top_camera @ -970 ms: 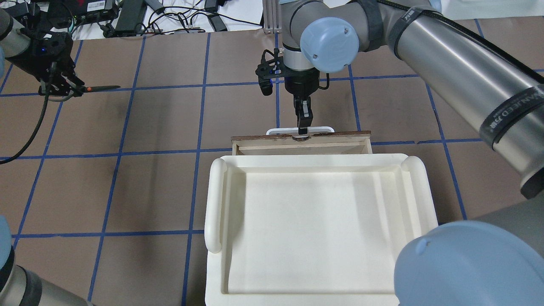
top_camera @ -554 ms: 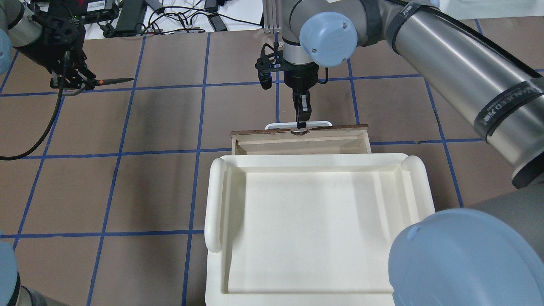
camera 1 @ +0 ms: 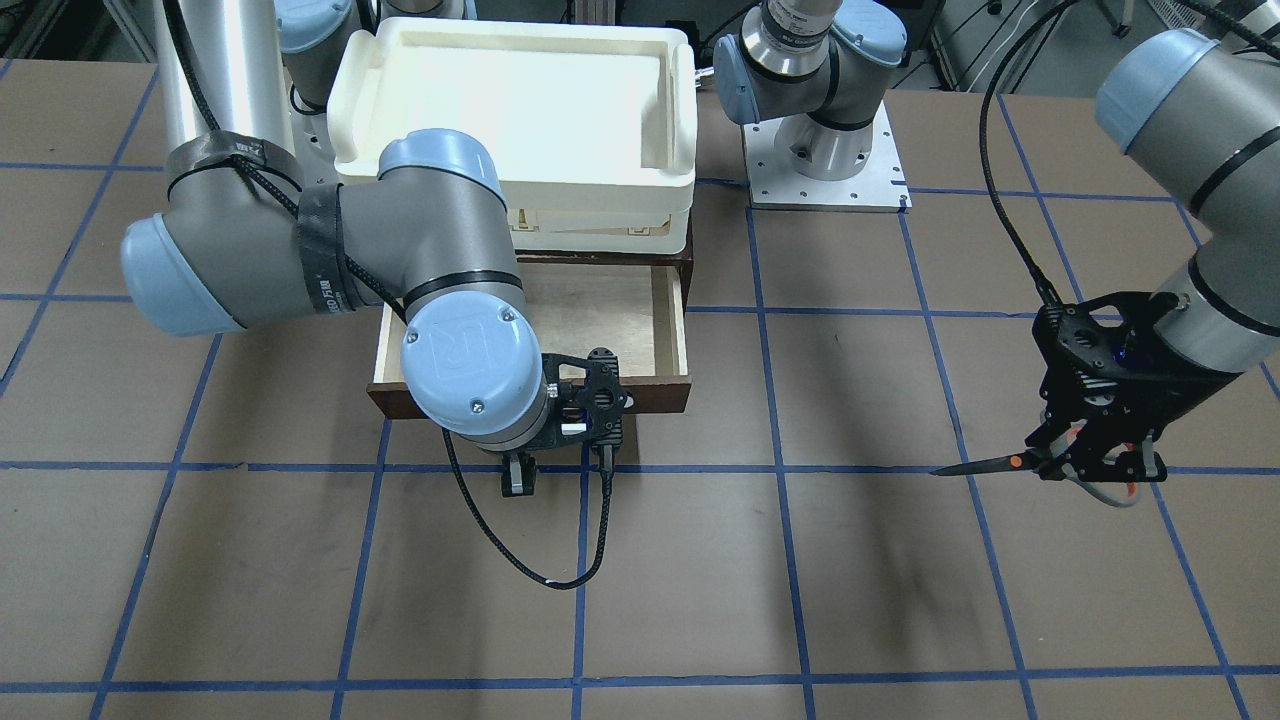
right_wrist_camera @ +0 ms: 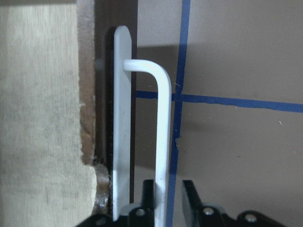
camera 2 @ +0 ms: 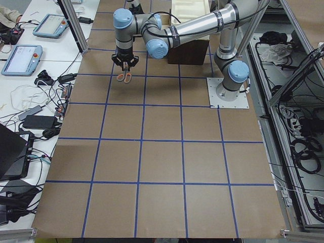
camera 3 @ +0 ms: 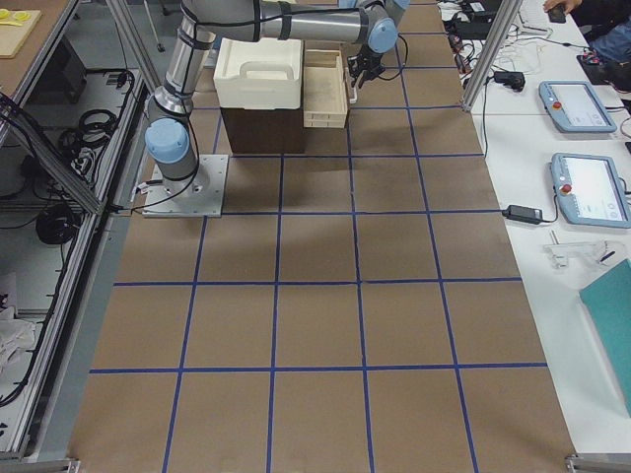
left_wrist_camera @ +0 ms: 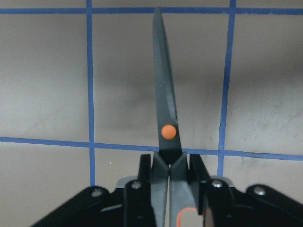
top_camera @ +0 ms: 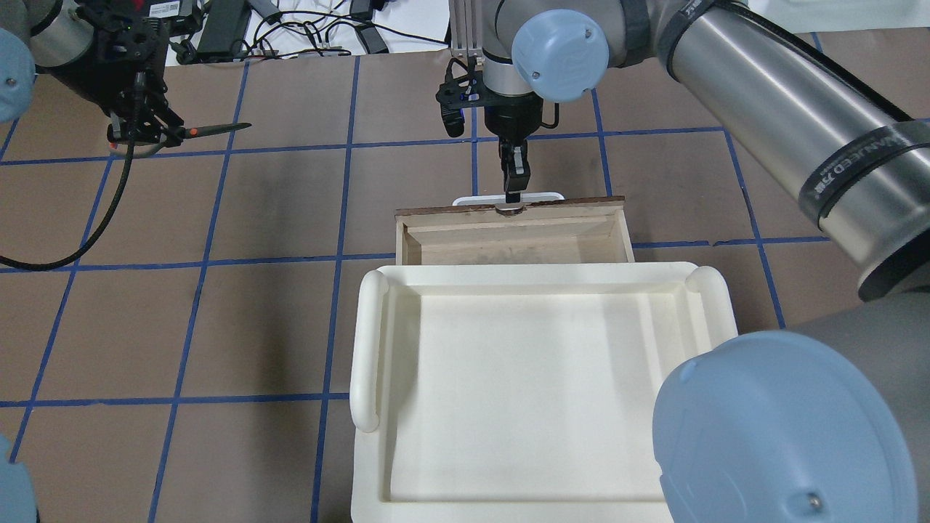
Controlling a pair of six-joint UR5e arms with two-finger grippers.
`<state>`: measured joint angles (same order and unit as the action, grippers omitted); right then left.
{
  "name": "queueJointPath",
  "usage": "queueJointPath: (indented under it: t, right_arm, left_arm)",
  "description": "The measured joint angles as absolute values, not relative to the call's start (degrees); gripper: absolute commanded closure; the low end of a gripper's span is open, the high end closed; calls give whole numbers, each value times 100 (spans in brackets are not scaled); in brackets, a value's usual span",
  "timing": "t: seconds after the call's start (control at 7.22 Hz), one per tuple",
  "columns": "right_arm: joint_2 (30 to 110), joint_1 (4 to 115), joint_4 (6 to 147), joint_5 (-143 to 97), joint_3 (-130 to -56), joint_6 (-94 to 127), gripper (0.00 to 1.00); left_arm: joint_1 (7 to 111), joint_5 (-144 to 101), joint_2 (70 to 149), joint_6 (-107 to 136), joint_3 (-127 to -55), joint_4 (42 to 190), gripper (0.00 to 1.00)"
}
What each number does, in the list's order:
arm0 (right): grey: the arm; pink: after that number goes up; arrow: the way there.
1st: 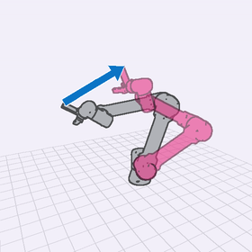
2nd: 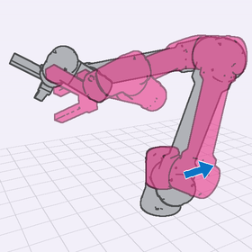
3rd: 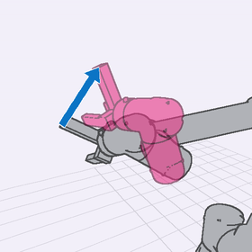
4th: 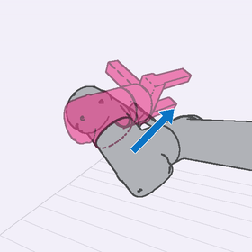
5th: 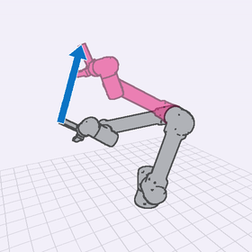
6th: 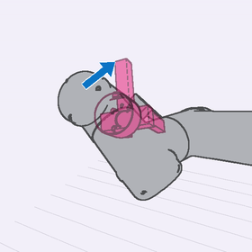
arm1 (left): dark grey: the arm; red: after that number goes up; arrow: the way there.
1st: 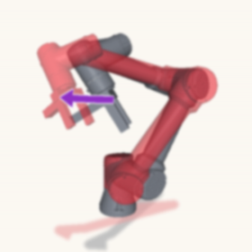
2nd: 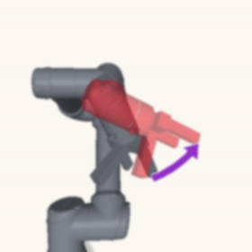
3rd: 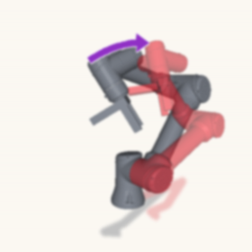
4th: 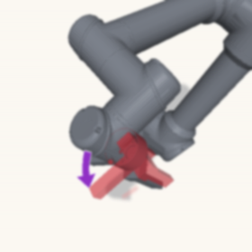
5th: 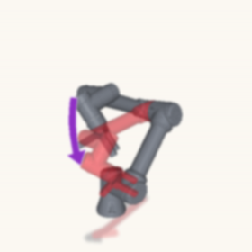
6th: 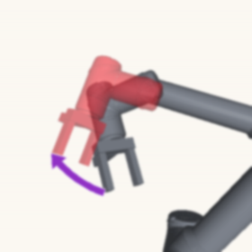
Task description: Place scissors in drawer with both arms
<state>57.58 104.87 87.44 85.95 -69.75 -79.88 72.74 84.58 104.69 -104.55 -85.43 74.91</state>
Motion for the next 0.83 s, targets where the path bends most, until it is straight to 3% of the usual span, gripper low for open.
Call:
queueJointPath:
  t: [0.69, 0.83]
  right_arm:
    - [5624, 10411, 8939, 8596, -6787, -8079, 67]
    - [5613, 10399, 8955, 8597, -6759, -8098, 61]
  left_arm:
    - [7642, 8473, 10270, -9927, -8545, 7711, 100]
    - [7691, 8472, 10240, -9845, -8548, 7749, 100]
